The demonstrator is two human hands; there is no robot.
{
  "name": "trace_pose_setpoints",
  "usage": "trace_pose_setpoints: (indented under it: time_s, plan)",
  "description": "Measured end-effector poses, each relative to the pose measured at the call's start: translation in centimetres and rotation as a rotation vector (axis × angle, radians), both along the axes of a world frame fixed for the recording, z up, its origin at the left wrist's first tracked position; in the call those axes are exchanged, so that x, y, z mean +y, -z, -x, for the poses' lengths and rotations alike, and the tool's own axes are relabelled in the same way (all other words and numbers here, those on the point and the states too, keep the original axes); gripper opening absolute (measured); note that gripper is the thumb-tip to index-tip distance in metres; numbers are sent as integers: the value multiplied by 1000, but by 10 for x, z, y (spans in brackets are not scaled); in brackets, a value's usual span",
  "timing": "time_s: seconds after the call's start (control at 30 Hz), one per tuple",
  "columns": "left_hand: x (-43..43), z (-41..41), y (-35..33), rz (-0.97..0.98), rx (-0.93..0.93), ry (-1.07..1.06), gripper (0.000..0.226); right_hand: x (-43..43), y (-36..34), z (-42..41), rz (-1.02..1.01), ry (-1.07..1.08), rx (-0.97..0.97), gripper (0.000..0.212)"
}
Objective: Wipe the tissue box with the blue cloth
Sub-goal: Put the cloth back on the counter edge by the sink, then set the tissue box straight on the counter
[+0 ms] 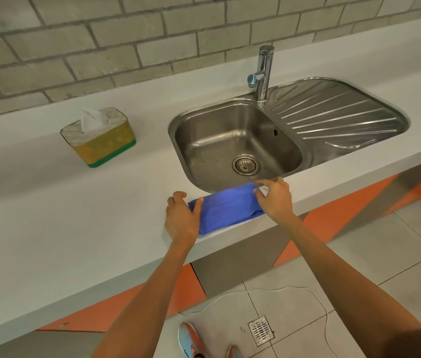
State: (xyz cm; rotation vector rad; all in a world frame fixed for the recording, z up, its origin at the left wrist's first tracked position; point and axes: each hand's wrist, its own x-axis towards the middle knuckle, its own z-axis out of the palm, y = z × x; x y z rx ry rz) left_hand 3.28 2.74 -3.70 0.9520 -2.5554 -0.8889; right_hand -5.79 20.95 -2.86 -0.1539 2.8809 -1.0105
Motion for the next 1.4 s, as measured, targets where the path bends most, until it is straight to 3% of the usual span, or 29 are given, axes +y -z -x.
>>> trace_pose_setpoints:
  time_s: [0.1, 0.27, 0.57, 0.7, 1.0, 1.17, 1.33, 1.4]
  plan:
    - [-8, 4, -10, -70, 63, -9, 37, -12, -9, 3, 86, -35, -3, 36]
    - [-37, 15, -34, -395, 158, -69, 37, -48, -31, 11, 270, -100, -39, 43]
    - [-131, 14, -66, -728, 318, -227, 33, -144, -57, 34, 386, -225, -117, 41]
    - [-181, 13, -75, -806, 372, -294, 25, -196, -69, 47, 430, -259, -113, 39]
    - [-277, 19, -83, -945, 406, -380, 31, -290, -79, 65, 521, -237, -234, 52]
    - [-299, 32, -81, -1013, 363, -365, 14, -328, -77, 72, 496, -232, -256, 53]
    - [-312, 50, -79, -1071, 344, -316, 27, -355, -70, 88, 482, -218, -288, 54]
    - [-319, 57, -78, -1075, 333, -316, 21, -363, -66, 94, 489, -218, -300, 56]
